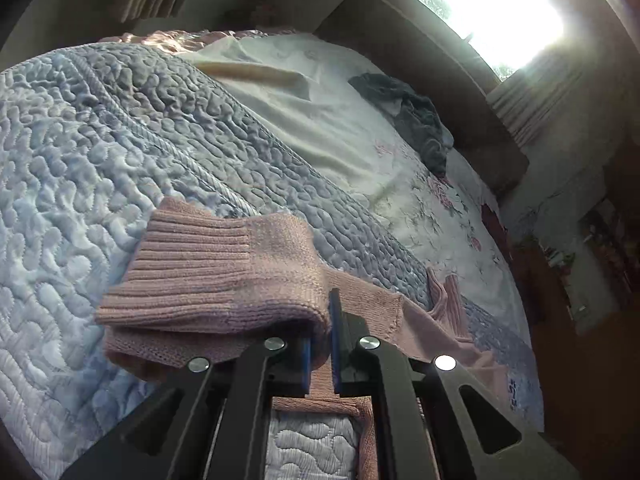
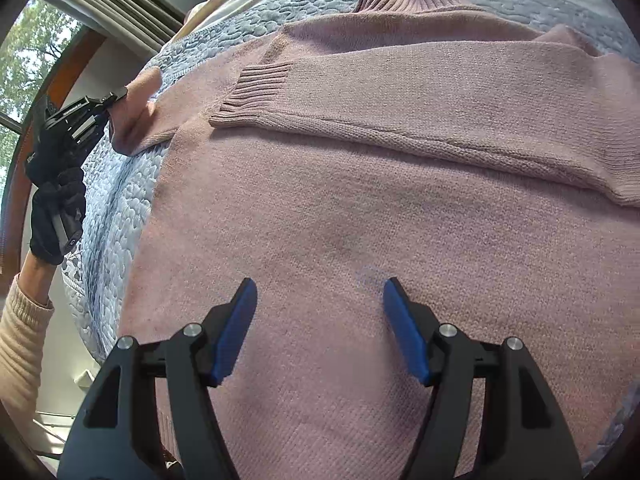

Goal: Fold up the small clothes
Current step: 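Fold the held sleeve across the sweater body with the left gripper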

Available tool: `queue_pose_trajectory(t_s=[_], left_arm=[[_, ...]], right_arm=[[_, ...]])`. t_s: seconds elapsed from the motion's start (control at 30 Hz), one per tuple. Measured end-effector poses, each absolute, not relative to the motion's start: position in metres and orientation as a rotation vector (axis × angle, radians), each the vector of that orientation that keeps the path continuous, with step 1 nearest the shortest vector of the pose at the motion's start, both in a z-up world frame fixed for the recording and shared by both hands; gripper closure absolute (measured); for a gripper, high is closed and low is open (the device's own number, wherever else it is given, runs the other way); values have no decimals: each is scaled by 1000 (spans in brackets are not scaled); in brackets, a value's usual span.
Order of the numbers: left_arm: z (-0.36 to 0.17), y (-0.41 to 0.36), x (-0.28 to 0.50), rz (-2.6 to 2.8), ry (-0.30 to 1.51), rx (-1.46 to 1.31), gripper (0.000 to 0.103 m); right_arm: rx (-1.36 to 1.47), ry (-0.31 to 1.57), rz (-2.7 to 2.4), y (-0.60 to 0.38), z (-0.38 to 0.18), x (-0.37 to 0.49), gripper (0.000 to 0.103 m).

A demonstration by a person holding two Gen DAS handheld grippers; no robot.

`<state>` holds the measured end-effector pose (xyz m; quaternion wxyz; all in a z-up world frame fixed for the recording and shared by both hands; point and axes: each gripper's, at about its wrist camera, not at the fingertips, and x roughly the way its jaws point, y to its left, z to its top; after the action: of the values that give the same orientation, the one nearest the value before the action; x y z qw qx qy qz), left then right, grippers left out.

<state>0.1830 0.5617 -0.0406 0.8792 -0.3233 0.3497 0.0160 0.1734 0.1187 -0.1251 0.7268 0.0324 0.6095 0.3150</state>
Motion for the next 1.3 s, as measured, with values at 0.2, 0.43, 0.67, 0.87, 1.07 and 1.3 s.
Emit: queue_pose_trajectory(t_s=[0.2,0.43,0.67,0.87,1.07,1.3], left_arm=[[-54,486,212,-103,761,-692,96],[-89,419,228,-181,900,-618,96],[-111,430,213,-196,987,-656,93],[-69,458,173,-192,936,-583,90],[-60,515,184,52,918,-439,81],[-101,534,192,89,998,-456,84]], right_arm=[[104,1340,693,101,-125,175,38],[125,1339,700,88,-127,174,38],[135,1355,703,86,-129,176,38],[94,1366,686,96,-125,181,38],[100,1356,690,120,-108,200,37],[111,1347,717,179,-84,233,37]])
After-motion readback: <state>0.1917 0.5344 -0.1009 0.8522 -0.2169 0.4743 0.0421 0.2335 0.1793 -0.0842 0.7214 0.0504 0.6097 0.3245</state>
